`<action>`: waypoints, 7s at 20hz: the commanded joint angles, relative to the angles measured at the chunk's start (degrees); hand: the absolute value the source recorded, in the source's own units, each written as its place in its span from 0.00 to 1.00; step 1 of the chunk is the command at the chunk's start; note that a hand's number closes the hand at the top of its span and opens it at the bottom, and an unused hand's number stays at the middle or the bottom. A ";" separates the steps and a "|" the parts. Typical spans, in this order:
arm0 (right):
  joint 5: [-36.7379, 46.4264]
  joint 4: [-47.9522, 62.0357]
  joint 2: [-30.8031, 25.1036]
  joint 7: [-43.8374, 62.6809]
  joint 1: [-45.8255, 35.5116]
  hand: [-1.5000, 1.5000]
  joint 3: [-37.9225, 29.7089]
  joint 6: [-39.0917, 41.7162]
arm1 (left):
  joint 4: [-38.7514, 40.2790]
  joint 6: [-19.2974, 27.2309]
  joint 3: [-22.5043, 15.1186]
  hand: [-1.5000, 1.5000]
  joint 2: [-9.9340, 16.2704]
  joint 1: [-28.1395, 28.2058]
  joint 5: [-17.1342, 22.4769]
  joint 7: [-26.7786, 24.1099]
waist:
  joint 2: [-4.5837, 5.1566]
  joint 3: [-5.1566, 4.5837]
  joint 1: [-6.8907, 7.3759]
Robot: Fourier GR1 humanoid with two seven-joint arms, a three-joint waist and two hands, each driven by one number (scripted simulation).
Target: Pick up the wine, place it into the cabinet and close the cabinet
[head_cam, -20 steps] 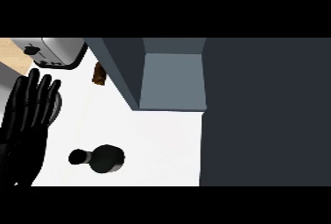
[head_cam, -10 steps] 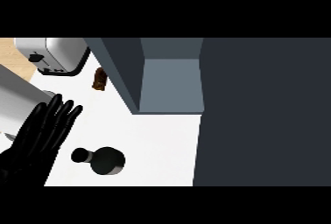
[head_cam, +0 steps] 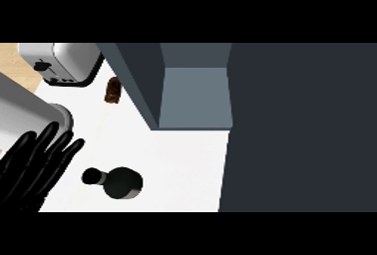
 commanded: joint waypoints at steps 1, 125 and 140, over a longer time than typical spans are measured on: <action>0.53 -9.23 -0.18 5.03 3.13 0.00 2.56 -1.08 | -9.46 2.07 2.43 0.00 1.25 1.34 6.41 6.38 | -0.07 0.02 -0.04; 15.17 -13.20 -19.86 9.65 -5.75 0.00 26.33 -31.13 | 82.63 -8.66 11.88 1.00 -6.95 -15.80 -23.23 -57.47 | -0.03 0.03 -0.61; 12.80 -16.72 -23.59 11.49 -5.28 0.00 24.40 -32.44 | 57.32 -7.21 -0.30 1.00 -12.61 -3.48 -20.47 -44.60 | -0.25 0.04 -0.31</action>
